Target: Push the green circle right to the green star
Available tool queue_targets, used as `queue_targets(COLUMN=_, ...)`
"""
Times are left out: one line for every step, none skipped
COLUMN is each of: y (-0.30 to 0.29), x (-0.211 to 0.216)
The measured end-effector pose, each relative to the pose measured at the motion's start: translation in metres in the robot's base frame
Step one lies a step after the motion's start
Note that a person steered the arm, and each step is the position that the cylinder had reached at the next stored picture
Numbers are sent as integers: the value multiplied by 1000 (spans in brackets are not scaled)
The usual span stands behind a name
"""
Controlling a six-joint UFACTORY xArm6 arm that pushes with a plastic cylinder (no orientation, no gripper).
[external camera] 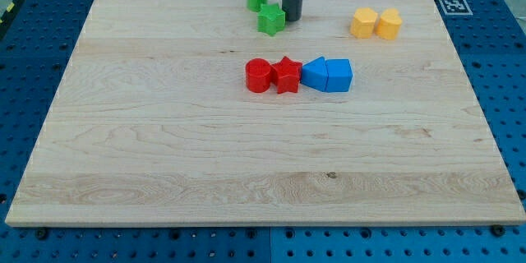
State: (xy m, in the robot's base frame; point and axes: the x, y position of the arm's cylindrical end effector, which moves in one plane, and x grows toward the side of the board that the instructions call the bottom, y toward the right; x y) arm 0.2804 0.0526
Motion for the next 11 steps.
queue_targets(y=23, x=-11)
queue_targets(y=26, x=-50)
queue_targets(y=13, x=-88)
queue_targets(y=-21, x=-88)
queue_targets(y=-65, x=-88)
queue_targets(y=-91, x=-87)
queue_targets(y=-92, x=-85)
queue_targets(y=-92, x=-75)
queue_targets(y=-92, x=-69)
queue_targets(y=-90, x=-68)
queue_targets(y=-90, x=-56)
